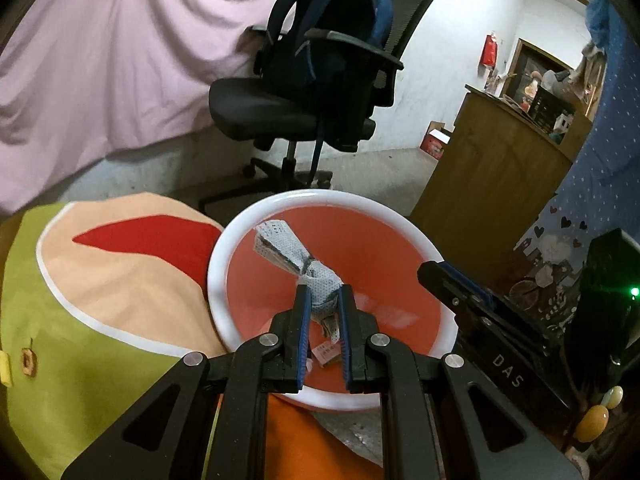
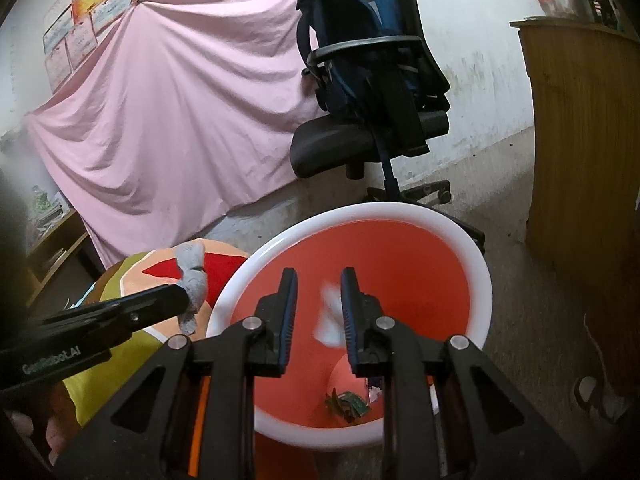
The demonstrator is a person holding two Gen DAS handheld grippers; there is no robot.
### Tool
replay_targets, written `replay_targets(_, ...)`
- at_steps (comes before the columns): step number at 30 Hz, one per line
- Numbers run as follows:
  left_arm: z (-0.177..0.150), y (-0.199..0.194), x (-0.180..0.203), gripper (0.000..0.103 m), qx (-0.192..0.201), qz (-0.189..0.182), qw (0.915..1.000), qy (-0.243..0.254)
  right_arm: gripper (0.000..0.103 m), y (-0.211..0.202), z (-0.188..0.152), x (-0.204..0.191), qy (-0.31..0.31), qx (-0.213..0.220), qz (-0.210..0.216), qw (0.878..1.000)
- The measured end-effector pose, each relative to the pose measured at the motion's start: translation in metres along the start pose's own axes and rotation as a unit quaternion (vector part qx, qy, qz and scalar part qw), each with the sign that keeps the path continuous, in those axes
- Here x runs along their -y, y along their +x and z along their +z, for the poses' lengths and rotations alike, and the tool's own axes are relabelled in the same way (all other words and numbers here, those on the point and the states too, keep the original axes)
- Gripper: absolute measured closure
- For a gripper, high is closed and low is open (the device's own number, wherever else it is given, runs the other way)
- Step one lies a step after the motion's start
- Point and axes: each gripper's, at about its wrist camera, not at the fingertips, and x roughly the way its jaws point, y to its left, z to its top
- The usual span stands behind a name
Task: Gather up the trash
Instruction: 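Carry the packet and tissue over the orange bucket and open both grippers, then move both tools back over the table toward the wrapper and toothpaste tube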
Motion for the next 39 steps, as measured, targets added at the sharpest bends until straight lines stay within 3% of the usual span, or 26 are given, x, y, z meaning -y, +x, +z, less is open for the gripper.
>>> replay_targets(12,0.004,0.002,-0.012,0.091,-0.009,-0.003,0.9997,-0.022,0.051,0.001,0.001,0.001,0.003,-0.003,-0.003,1.0)
replay_targets(21,-0.002,-0.02,-0.022,0.087,0.029,0.021,0.9988,-0.033,0.046,-0.006,0.004,-0.003,-0.007,0.02,-0.001,1.0)
replay_targets(24,-0.006,-0.036,-0.028,0.075,0.056,0.037,0.997,-0.038,0.038,-0.013,0.006,-0.01,-0.015,0.036,0.004,0.999)
replay_targets(30,-0.014,-0.074,-0.038,0.072,0.108,0.072,0.9908,-0.039,0.02,-0.033,0.011,-0.031,-0.04,0.086,0.022,0.995)
replay_targets(31,-0.015,-0.079,-0.039,0.068,0.115,0.077,0.9896,-0.039,0.017,-0.038,0.011,-0.036,-0.045,0.097,0.026,0.994)
replay_targets(34,-0.022,-0.101,-0.045,0.057,0.145,0.097,0.9837,-0.044,0.008,-0.047,0.013,-0.05,-0.056,0.12,0.04,0.99)
replay_targets(37,-0.029,-0.123,-0.052,0.055,0.169,0.114,0.9779,-0.046,0.0,-0.057,0.014,-0.068,-0.065,0.146,0.054,0.986)
replay_targets(39,-0.034,-0.139,-0.059,0.047,0.185,0.127,0.9732,-0.049,0.0,-0.061,0.014,-0.078,-0.067,0.159,0.066,0.983)
